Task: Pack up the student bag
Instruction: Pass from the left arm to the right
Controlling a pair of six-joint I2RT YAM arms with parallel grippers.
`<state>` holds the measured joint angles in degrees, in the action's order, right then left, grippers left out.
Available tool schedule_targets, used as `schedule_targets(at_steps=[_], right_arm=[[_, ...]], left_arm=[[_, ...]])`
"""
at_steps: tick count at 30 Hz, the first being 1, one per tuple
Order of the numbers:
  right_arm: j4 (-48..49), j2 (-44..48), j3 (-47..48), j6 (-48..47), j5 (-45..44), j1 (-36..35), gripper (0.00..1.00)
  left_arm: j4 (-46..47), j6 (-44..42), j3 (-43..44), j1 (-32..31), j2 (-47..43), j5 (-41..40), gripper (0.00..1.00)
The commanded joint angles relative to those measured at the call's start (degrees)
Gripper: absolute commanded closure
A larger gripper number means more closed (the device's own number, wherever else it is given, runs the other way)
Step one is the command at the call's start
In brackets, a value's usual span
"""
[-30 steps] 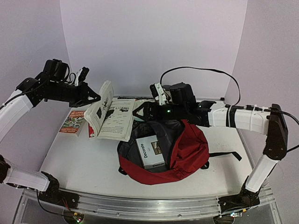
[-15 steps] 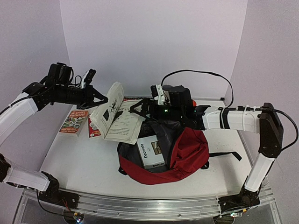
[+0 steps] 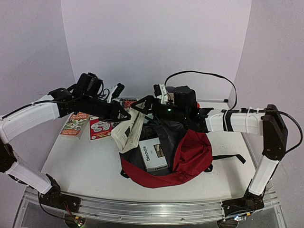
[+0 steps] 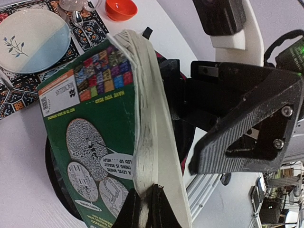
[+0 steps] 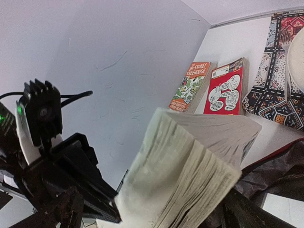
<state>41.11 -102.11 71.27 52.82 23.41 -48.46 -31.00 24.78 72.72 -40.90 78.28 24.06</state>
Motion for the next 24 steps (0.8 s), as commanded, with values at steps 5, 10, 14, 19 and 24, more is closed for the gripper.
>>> schedule_targets(at_steps=[5,10,14,19,24], right_arm=[[2.6,0.1,-2.2,4.7,-4.1,0.6,0.02],[-3.1,0.0,-2.6,4.3,-7.6,0.9,0.02],[-4.6,-0.3,-2.9,3.6,-8.6,0.9,0.13],[-6.5,-0.2,-3.0,2.4,-9.6,1.1,0.39],[-7.3,1.4,-4.1,1.7,-10.5,1.4,0.60]], left_arm=[[4.7,-4.1,5.6,-10.1,6.4,-12.7,1.00],[3.5,-6.2,7.5,-15.7,9.3,-22.7,0.97],[2.7,-7.4,8.7,-19.2,11.2,-29.7,0.95],[1.2,-8.2,10.3,-21.6,13.1,-35.5,0.89],[0.7,-9.0,11.0,-23.5,13.9,-39.1,0.69]])
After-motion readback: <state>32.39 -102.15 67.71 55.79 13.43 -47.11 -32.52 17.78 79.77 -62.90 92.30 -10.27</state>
